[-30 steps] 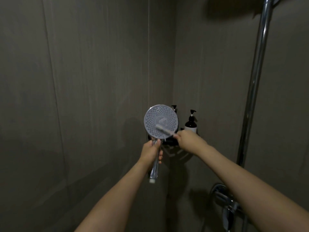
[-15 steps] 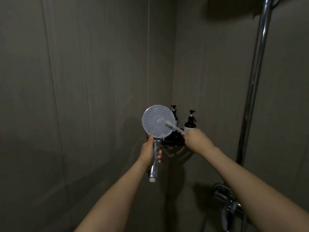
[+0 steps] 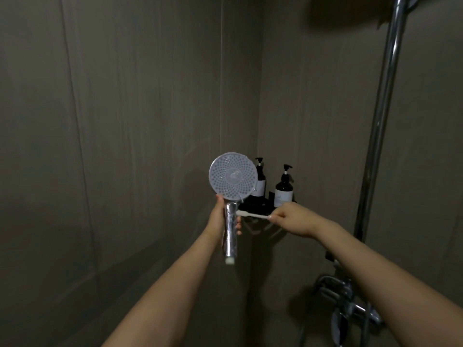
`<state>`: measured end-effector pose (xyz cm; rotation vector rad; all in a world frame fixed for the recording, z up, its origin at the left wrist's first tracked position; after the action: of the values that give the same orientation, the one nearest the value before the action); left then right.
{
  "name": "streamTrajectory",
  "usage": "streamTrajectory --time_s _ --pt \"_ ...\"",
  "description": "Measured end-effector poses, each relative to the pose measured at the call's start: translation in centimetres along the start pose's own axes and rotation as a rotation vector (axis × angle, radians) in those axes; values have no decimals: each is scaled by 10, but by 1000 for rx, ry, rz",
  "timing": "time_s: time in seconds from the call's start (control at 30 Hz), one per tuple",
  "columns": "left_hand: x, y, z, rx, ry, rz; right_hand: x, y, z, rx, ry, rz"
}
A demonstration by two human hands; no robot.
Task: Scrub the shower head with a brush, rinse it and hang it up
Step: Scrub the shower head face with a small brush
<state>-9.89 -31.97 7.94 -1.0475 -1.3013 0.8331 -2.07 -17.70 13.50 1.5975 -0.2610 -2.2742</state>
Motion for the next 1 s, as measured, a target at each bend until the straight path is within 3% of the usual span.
streamTrajectory --time_s 0.13,0.27,0.3,0.43,0.47,0.57,0.6,0.7,0.87,0.97,1.0 --pt "10 -4 -3 29 77 -19 6 12 9 -6 -34 -64" --pt "11 -6 -2 31 115 -22 21 8 -1 79 302 -2" --pt "9 -5 -2 32 119 -19 17 9 -1 94 319 27" --pt "10 -6 -4 24 122 -2 -6 14 16 41 18 -10" --pt "11 -7 -4 19 129 0 -1 14 14 54 76 -30" --pt "8 -7 -2 1 145 2 29 8 -7 159 458 -86" --pt "6 -6 -1 -3 140 -6 31 8 -8 156 474 -69" --pt "10 -7 -2 -13 125 -72 15 12 8 37 201 36" --pt "8 -11 3 -2 99 -70 23 12 -3 50 351 59" --pt "10 -12 3 11 68 -97 -6 10 13 2 -35 192" --pt "11 -11 3 12 56 -105 -11 7 14 8 -71 170"
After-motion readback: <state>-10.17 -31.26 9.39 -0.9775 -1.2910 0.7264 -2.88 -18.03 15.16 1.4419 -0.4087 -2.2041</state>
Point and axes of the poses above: each hand's wrist, its own z-axis towards the middle knuckle, its own x-axis out of the palm, y = z × x, the point moved 6 cm from there along z, towards the middle knuckle, and after that the axes turned 13 degrees about -y, right-handed, at the moved point
